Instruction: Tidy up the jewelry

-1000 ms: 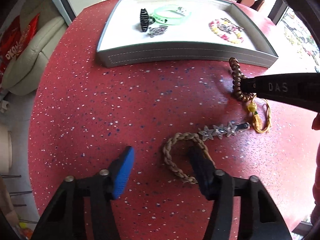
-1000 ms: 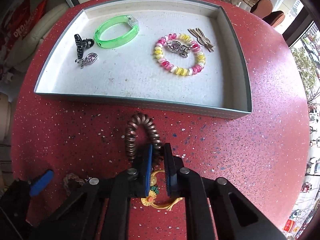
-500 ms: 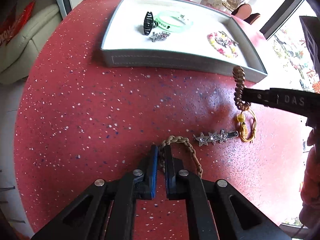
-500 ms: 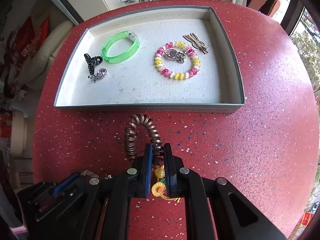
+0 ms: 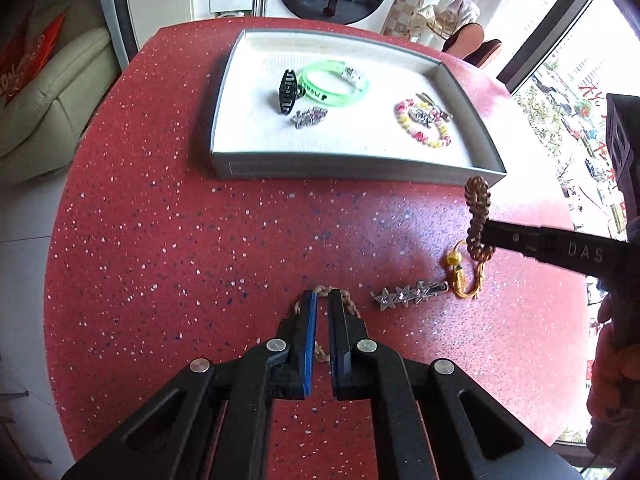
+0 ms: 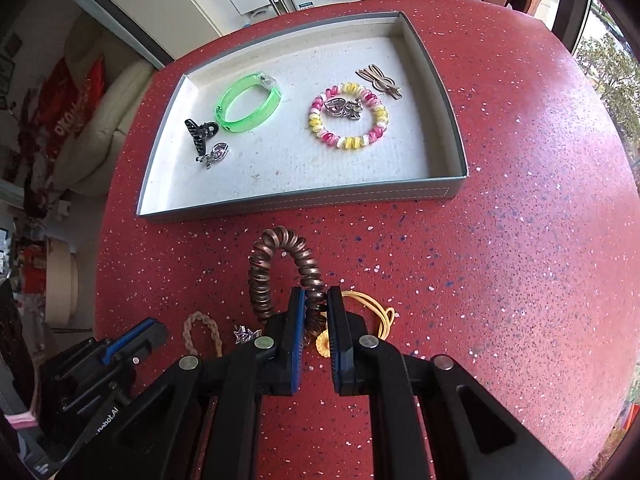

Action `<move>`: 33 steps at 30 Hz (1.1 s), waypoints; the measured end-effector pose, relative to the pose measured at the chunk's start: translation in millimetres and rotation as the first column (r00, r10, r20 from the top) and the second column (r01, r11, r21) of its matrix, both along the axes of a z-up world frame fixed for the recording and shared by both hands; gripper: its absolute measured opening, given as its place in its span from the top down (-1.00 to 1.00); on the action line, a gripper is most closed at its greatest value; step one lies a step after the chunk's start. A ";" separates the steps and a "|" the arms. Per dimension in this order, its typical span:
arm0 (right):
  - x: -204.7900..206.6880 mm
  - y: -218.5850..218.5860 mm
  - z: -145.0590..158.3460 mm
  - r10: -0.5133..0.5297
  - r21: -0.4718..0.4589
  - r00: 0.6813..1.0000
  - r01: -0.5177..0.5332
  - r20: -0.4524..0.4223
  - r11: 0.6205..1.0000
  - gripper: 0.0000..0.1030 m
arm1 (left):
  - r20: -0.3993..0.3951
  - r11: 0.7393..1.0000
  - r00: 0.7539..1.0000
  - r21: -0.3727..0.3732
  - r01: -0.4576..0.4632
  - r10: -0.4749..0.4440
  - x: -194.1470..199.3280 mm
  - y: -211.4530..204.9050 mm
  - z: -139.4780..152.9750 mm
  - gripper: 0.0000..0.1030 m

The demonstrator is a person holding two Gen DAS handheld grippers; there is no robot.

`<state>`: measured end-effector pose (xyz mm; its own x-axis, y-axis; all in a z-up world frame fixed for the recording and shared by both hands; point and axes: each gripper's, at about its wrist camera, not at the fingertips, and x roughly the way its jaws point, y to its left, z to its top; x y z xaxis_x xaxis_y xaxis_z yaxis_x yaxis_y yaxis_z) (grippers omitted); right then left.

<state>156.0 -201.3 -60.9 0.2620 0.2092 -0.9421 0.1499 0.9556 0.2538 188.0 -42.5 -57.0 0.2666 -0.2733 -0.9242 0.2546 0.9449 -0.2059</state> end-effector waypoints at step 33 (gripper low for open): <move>-33.3 -19.4 -8.1 -0.063 0.036 0.997 0.065 -0.050 0.997 0.77 | -0.027 0.976 0.999 0.215 0.045 -0.040 -19.1 -47.7 -37.4 -0.56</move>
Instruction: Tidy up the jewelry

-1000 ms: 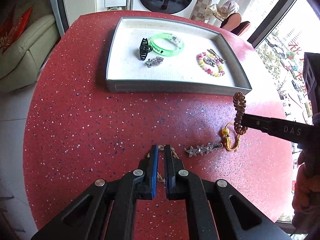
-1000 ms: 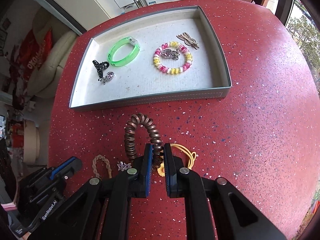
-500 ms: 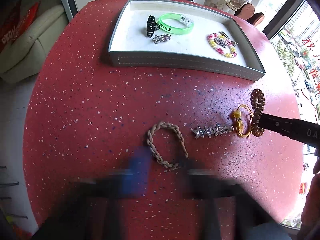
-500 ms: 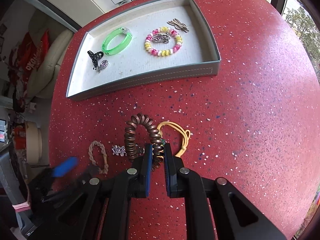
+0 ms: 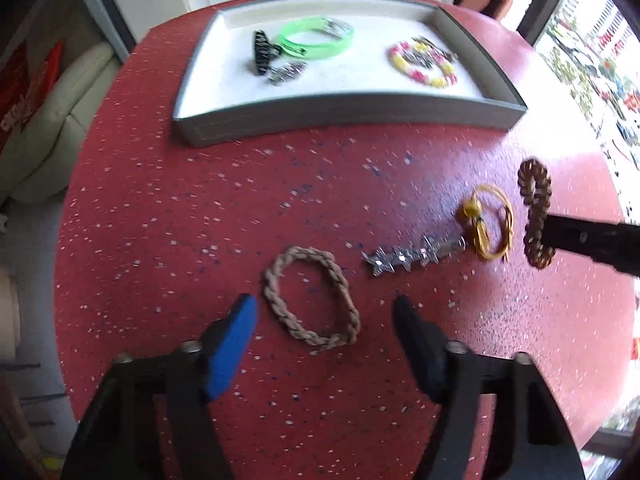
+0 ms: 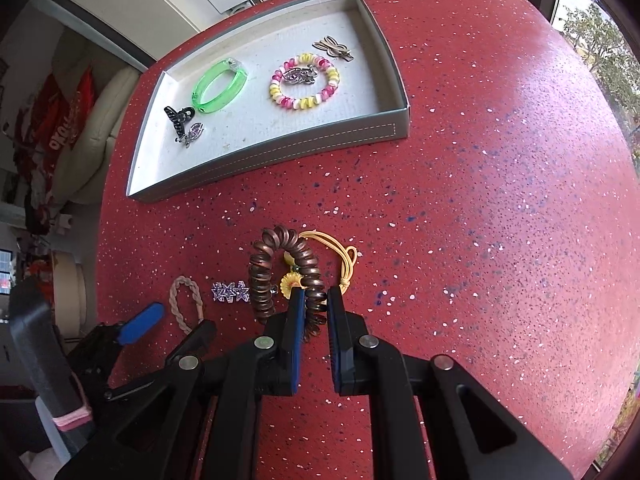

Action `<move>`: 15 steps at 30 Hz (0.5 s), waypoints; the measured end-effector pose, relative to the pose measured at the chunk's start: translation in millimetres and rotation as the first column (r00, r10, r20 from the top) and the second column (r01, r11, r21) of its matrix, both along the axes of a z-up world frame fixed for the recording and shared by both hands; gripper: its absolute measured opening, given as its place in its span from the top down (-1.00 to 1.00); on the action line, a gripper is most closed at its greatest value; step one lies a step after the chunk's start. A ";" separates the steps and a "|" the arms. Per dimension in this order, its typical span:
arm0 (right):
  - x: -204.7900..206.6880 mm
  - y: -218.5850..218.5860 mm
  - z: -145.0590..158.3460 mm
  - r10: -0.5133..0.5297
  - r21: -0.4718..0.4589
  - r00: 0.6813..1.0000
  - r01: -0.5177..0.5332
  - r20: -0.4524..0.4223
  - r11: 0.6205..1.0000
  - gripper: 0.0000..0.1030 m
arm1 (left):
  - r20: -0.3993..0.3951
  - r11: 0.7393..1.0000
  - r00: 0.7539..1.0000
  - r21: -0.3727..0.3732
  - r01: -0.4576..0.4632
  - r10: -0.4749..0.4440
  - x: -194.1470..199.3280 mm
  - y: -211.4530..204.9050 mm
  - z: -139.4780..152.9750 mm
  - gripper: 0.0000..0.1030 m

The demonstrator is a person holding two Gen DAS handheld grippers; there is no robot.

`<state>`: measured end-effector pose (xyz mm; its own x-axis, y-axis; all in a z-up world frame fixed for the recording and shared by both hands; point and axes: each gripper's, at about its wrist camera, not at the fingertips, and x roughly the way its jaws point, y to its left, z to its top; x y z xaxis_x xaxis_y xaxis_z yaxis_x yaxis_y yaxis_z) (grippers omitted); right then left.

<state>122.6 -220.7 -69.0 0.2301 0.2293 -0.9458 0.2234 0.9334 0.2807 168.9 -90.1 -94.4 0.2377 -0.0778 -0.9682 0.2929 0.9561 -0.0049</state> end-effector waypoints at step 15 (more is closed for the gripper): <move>0.3 1.9 6.6 0.003 0.004 1.000 -0.003 0.017 1.000 0.76 | -0.025 0.986 1.000 -0.163 -0.018 0.014 -1.1 24.4 7.9 0.44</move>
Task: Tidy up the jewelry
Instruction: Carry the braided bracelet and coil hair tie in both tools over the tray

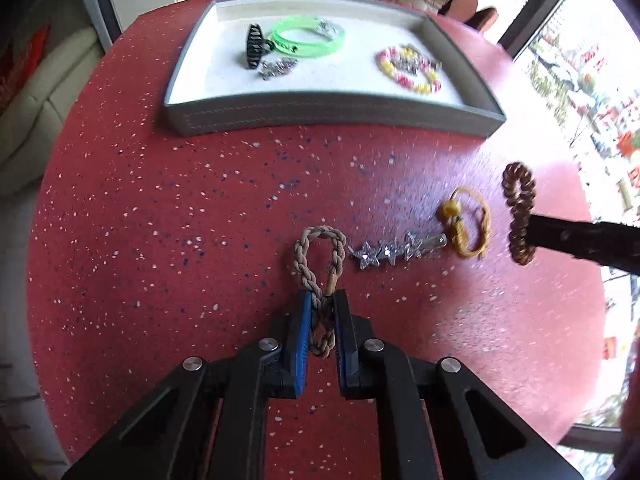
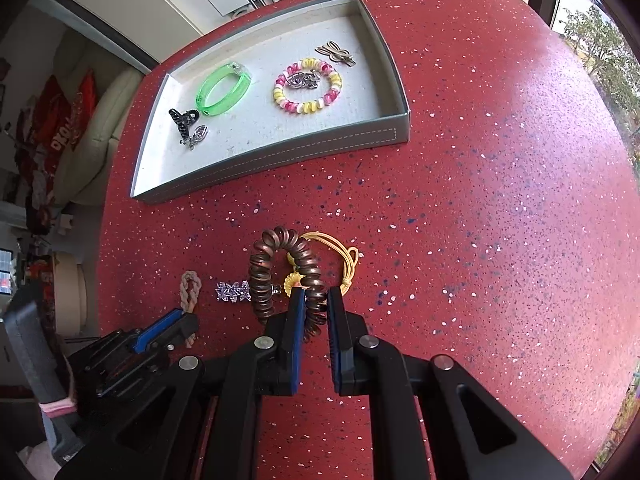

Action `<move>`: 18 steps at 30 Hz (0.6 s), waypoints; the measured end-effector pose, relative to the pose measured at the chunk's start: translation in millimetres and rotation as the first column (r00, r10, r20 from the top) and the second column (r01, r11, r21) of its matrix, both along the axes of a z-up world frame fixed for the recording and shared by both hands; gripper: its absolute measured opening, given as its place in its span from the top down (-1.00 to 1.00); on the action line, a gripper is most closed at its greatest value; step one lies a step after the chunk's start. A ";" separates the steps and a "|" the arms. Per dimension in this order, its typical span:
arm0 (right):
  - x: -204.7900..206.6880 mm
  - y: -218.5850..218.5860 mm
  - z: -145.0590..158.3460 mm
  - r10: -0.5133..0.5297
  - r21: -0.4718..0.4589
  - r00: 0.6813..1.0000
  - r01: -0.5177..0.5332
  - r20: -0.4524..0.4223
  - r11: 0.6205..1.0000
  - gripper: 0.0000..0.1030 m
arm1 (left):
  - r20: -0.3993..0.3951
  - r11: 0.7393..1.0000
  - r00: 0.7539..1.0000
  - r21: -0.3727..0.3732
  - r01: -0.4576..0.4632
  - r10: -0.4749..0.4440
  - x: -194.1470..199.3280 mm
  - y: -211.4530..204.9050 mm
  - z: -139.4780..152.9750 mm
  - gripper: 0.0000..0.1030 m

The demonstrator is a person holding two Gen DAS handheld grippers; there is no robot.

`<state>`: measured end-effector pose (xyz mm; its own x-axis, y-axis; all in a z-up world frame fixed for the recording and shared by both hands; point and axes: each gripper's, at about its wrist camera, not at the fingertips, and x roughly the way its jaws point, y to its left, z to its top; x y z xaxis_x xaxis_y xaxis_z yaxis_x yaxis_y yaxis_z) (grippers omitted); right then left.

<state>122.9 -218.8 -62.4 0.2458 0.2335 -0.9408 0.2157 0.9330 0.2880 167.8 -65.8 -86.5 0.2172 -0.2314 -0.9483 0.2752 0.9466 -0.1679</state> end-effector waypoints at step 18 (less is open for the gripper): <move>34.5 -3.4 28.3 0.006 0.011 0.998 -0.006 0.070 1.000 0.76 | 0.102 0.996 0.995 -0.092 -0.013 0.022 39.0 17.5 59.8 0.44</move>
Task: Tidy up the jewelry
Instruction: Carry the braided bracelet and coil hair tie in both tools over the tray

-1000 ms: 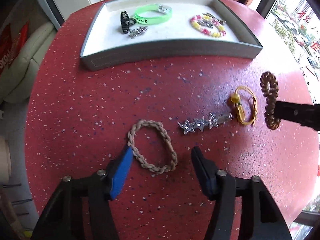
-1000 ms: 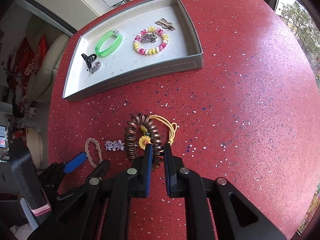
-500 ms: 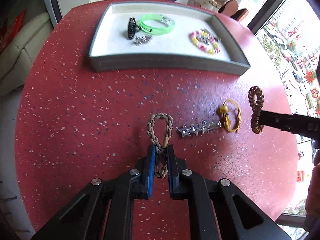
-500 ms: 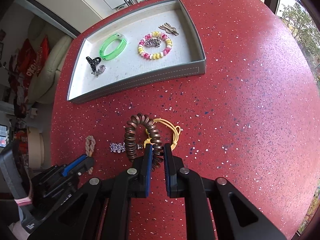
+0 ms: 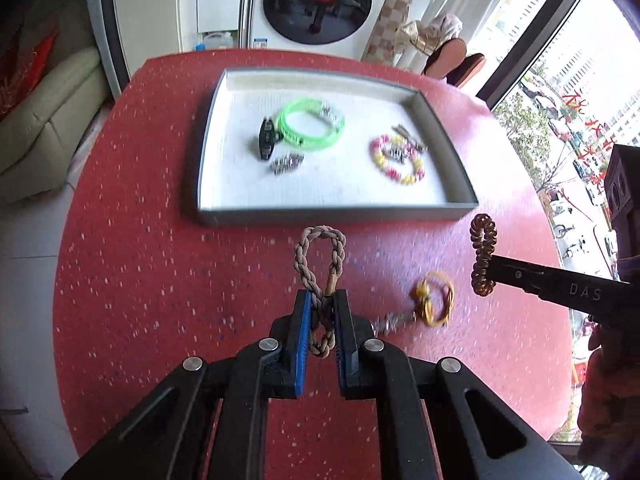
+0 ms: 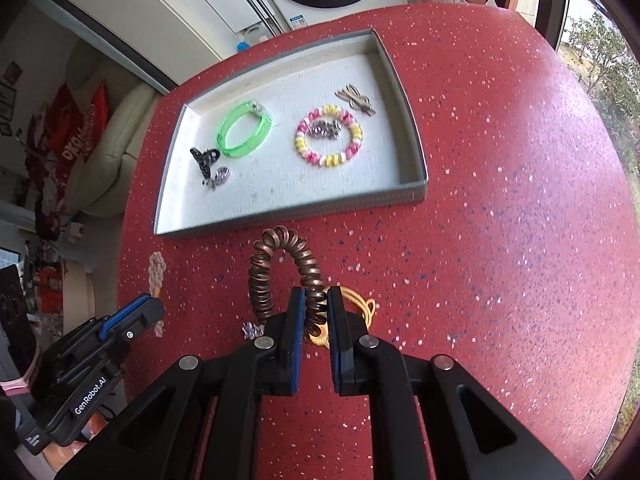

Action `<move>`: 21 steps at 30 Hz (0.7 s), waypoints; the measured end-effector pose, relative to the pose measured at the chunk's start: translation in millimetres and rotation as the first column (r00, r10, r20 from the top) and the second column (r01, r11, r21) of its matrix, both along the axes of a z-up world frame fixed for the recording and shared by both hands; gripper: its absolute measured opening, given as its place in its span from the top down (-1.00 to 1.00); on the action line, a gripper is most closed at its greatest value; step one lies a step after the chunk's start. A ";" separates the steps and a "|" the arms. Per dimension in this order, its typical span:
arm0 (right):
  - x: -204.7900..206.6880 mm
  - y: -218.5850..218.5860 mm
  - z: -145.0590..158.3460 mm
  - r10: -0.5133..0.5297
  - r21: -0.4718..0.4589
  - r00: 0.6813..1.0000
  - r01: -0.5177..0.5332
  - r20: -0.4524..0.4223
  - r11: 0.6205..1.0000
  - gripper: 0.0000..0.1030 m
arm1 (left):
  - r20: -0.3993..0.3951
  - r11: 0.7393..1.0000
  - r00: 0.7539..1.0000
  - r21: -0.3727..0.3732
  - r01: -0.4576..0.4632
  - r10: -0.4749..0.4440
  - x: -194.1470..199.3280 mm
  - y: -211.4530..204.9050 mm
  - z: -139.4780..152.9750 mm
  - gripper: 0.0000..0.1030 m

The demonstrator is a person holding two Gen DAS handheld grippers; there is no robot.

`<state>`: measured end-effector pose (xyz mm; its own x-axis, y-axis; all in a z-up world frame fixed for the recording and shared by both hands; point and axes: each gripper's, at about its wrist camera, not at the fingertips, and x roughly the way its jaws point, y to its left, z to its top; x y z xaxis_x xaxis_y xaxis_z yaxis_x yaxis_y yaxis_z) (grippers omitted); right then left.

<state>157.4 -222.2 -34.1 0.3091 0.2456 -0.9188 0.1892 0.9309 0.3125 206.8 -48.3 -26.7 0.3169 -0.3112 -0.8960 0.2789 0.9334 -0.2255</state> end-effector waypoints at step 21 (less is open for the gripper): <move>99.6 -23.8 -2.1 -0.002 -0.030 1.000 0.002 0.019 1.000 0.77 | 0.024 1.000 0.999 0.003 0.025 -0.025 86.6 -38.1 -2.9 0.44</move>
<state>257.0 -246.0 -36.2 0.3271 0.2172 -0.9197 0.1852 0.9396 0.2878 293.4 -86.4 -29.6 0.3307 -0.3171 -0.8889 0.3079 0.9266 -0.2160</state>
